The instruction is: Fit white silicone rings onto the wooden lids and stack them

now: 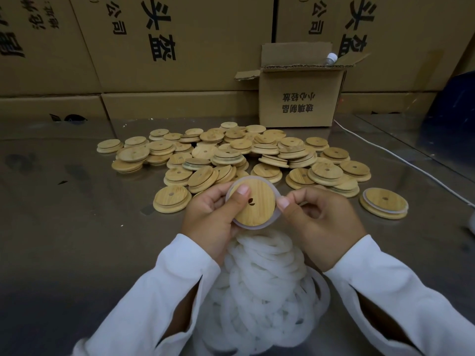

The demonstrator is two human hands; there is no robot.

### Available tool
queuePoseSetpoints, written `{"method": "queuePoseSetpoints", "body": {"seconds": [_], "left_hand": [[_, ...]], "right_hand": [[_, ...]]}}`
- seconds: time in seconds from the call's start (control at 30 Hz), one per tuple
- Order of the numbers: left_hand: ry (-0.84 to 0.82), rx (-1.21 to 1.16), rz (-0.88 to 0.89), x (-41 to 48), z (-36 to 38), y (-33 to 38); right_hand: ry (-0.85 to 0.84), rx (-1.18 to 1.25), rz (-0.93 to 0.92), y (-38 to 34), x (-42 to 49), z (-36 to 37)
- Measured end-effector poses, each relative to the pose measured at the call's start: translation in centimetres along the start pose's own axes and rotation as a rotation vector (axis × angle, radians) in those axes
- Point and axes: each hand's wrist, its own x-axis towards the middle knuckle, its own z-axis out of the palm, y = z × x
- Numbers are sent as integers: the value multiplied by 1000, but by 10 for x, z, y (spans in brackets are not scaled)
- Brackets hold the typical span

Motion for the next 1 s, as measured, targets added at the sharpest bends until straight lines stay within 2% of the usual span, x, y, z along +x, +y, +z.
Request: {"method": "queuePoseSetpoints", "body": {"seconds": [0.2, 0.57, 1.0], "left_hand": [[10, 38, 16, 0, 0, -2], [80, 141, 105, -1, 0, -1], [14, 92, 42, -1, 0, 0]], "right_hand": [[-7, 112, 24, -3, -1, 1], [-63, 134, 68, -6, -2, 0], [-18, 193, 46, -4, -1, -2]]}}
